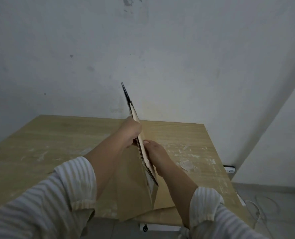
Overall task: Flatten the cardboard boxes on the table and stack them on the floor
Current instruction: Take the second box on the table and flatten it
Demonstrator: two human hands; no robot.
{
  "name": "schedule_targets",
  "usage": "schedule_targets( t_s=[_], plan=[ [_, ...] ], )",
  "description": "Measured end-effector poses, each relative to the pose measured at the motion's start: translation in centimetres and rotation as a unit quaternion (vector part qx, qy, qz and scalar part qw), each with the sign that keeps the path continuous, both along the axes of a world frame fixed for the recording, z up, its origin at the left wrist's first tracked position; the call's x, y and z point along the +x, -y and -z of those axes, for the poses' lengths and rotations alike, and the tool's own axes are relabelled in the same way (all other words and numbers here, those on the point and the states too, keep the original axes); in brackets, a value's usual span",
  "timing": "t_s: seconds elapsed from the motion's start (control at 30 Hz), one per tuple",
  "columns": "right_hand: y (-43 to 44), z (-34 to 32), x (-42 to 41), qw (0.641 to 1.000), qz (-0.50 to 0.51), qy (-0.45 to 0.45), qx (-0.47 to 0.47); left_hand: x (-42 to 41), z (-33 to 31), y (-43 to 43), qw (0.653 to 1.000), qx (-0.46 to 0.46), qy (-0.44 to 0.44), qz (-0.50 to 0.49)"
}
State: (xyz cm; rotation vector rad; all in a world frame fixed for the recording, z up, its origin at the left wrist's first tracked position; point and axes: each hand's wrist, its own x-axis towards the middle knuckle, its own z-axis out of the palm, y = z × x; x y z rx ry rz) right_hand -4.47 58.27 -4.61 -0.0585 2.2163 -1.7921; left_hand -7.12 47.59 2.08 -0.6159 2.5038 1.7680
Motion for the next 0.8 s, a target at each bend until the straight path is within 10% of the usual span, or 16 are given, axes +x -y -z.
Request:
schedule_targets(
  t_s=[0.43, 0.8],
  plan=[
    [8.8, -2.6, -0.6, 0.986, 0.022, -0.137, 0.091, 2.5, -2.2, 13.8, 0.989, 0.122, -0.08, 0.01],
    [25.3, 8.7, -1.0, 0.936, -0.064, -0.11, 0.327, 4.5, 4.7, 34.6, 0.998, 0.064, 0.009, 0.026]
  ],
)
